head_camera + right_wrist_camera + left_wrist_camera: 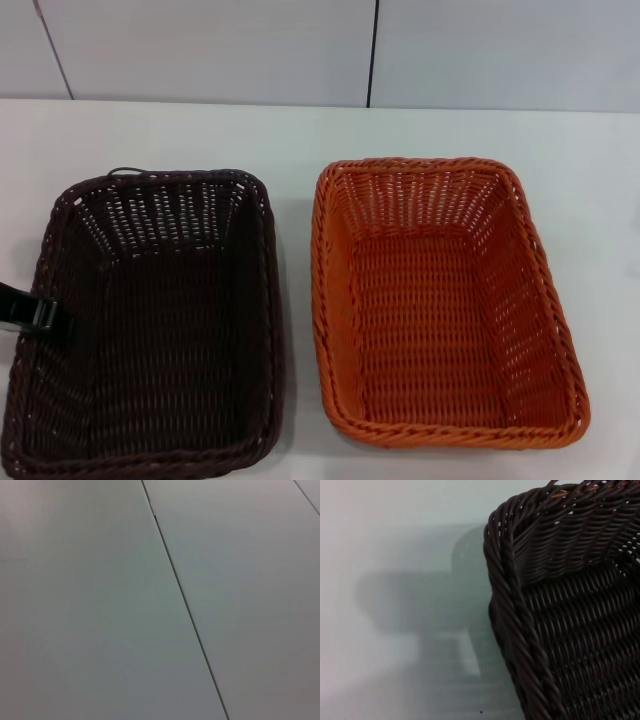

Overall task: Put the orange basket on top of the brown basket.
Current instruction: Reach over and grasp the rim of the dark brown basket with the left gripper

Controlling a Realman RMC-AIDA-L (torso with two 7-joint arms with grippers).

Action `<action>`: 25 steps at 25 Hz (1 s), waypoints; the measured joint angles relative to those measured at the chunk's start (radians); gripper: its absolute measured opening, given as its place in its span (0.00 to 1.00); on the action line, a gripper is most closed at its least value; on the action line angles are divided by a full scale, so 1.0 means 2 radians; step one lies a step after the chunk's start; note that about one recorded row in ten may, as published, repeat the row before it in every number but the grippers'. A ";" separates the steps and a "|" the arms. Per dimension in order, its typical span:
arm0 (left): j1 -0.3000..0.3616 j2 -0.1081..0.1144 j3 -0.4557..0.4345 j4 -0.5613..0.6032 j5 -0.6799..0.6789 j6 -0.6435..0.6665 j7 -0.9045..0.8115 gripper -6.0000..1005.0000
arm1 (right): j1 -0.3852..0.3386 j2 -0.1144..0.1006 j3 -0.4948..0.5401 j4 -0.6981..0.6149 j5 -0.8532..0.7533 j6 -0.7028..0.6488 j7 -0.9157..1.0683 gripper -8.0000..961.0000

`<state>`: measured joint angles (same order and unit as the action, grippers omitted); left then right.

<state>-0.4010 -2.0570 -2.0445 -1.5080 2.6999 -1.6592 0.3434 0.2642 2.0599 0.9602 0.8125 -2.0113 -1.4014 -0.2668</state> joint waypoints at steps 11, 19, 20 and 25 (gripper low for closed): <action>-0.002 0.000 0.000 0.003 -0.005 0.006 0.013 0.16 | -0.001 0.000 0.000 -0.002 -0.001 0.000 0.000 0.51; -0.041 0.015 -0.109 0.054 -0.048 0.011 0.172 0.16 | -0.007 0.000 0.007 -0.002 -0.001 0.000 0.001 0.51; -0.041 0.015 -0.109 0.054 -0.048 0.011 0.172 0.16 | -0.007 0.000 0.007 -0.002 -0.001 0.000 0.001 0.51; -0.085 0.057 -0.176 0.120 -0.067 -0.001 0.261 0.16 | -0.013 0.000 0.008 0.002 -0.001 0.000 0.001 0.51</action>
<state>-0.5702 -1.9432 -2.3959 -1.2676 2.5659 -1.6603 0.8656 0.2379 2.0598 0.9772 0.8159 -2.0142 -1.4022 -0.2645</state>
